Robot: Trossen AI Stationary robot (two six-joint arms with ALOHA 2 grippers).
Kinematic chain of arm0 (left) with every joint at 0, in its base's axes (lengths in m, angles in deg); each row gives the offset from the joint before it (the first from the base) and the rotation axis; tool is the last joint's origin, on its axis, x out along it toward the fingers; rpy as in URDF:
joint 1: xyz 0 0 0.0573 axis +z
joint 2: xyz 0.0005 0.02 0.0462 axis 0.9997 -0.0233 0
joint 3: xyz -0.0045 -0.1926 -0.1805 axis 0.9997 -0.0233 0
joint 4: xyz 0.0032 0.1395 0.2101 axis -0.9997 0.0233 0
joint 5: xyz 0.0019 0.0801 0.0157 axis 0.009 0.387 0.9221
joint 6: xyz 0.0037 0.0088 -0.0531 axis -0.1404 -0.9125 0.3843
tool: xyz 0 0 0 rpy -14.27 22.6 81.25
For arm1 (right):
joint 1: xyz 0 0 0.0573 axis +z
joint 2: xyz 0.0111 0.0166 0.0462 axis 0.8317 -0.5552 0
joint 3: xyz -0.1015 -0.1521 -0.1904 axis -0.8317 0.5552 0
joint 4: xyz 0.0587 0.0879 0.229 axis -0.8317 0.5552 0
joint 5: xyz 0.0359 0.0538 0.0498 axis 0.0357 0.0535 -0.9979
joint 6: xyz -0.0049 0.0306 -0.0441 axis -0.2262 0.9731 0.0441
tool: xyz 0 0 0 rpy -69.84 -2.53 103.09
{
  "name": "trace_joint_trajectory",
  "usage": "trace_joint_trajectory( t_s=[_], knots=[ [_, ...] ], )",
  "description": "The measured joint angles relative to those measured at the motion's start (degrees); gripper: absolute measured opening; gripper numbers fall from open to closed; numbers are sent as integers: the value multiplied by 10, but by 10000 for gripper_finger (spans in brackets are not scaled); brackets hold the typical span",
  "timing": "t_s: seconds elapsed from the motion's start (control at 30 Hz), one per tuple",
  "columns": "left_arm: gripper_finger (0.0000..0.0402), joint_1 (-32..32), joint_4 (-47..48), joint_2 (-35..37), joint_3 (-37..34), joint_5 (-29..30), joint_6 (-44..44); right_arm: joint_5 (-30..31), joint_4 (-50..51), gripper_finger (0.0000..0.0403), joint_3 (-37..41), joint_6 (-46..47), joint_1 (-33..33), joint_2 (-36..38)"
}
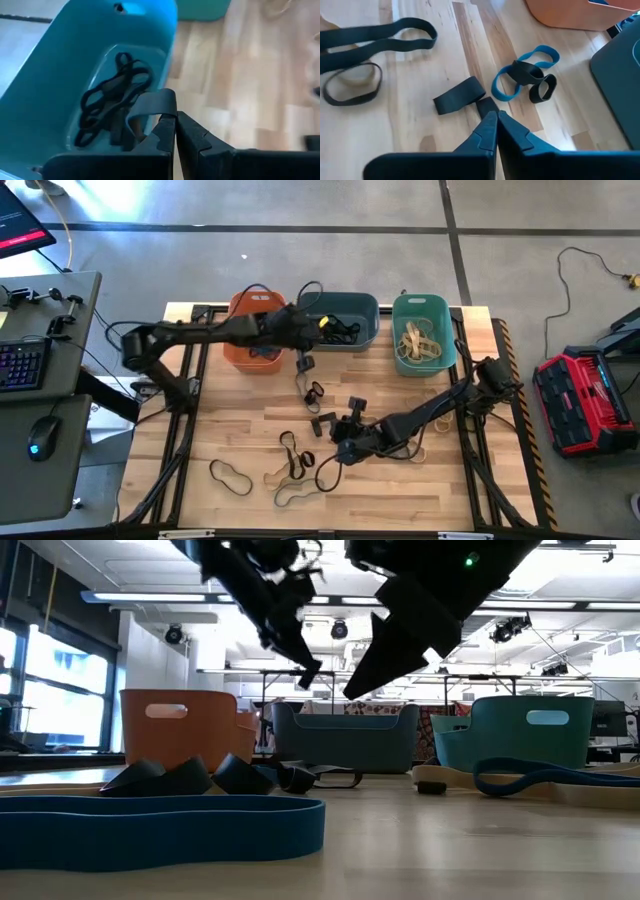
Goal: Sort rubber bands into baskets
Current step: Put the black rubber band into the blue bin
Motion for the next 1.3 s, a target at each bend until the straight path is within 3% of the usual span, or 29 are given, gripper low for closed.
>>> trace_joint_trajectory(
  t_s=[0.2,0.4,0.53,0.73,1.1,1.3],
  knots=[
    [0,49,19,-74,62,-4,-29,9,0,0,0,18,12,0],
    [0,85,17,-134,101,-62,-39,19,2,0,0,20,17,0],
    [0,95,12,-156,108,-67,-40,19,5,0,0,28,17,0],
    [21,96,35,-152,109,-66,-87,19,7,0,0,35,17,0],
    [118,84,56,-144,108,-60,-110,19,9,0,0,38,17,0],
    [102,64,74,-82,89,-55,-119,20,8,0,0,35,17,0]
  ],
)
